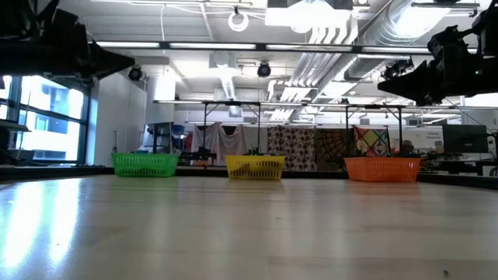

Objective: Sort rubber bands into baskets
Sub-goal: Return to Home Position

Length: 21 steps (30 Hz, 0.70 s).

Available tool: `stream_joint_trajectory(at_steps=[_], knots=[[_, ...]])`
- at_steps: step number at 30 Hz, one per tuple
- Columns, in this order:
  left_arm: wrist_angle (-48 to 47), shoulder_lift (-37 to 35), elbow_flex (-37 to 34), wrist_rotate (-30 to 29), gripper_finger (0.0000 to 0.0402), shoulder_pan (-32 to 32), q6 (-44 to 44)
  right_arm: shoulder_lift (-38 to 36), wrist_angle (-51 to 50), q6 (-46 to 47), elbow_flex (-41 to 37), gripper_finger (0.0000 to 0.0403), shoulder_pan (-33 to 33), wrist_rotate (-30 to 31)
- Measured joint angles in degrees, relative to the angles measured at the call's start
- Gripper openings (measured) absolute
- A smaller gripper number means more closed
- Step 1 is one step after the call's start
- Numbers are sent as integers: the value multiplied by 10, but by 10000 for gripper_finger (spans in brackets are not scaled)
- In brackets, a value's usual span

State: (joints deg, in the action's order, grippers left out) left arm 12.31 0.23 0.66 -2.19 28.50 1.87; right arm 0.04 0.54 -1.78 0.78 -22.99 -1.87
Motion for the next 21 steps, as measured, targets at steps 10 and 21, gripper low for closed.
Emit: stream_joint_trajectory(at_steps=[10, 21], knots=[[-10, 0, 0, 42, 0, 24, -1, 1, 2, -6, 0, 0, -14, -17], [2, 0, 0, 92, 0, 68, 3, 0, -29, 60, 30, 0, -36, -107]])
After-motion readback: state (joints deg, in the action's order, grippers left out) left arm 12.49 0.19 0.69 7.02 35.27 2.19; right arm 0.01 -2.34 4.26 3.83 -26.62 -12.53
